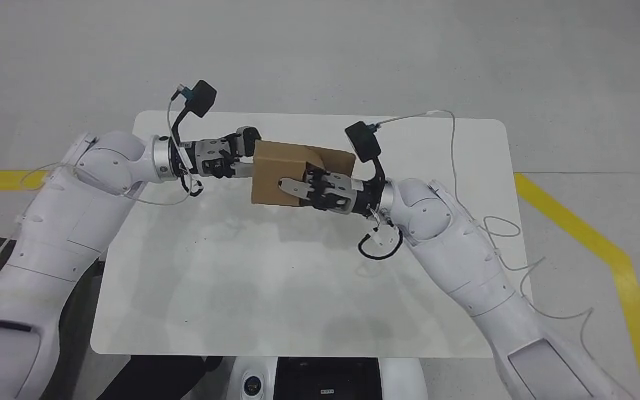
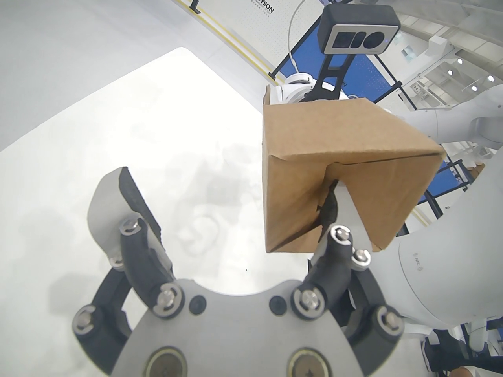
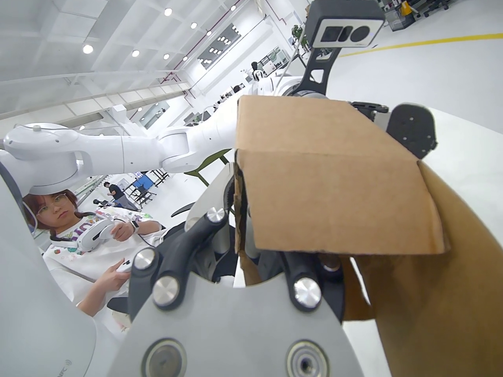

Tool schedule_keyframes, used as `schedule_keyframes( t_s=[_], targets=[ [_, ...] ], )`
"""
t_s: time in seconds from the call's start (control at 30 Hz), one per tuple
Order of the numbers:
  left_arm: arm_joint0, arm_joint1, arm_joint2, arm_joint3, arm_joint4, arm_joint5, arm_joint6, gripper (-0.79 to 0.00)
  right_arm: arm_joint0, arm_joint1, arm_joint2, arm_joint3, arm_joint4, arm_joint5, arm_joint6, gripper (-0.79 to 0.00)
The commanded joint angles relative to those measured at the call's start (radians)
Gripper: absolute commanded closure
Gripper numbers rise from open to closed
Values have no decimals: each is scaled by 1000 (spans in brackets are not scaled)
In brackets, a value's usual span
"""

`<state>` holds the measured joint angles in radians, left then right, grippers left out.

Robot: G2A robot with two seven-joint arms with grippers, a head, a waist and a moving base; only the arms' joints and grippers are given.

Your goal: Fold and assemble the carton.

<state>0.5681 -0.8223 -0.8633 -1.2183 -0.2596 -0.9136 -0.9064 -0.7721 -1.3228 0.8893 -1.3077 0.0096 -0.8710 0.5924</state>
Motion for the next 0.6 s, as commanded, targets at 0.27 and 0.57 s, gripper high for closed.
schedule_keyframes(
  t_s=[0.27,0.57],
  targets=[
    [-8,2,-38,60,45,-19,26,-785,-24,18,44,44,25,77,63,0],
    [23,9,-71,36,221,-99,124,-785,-31,25,30,113,139,182,221,0]
  ],
)
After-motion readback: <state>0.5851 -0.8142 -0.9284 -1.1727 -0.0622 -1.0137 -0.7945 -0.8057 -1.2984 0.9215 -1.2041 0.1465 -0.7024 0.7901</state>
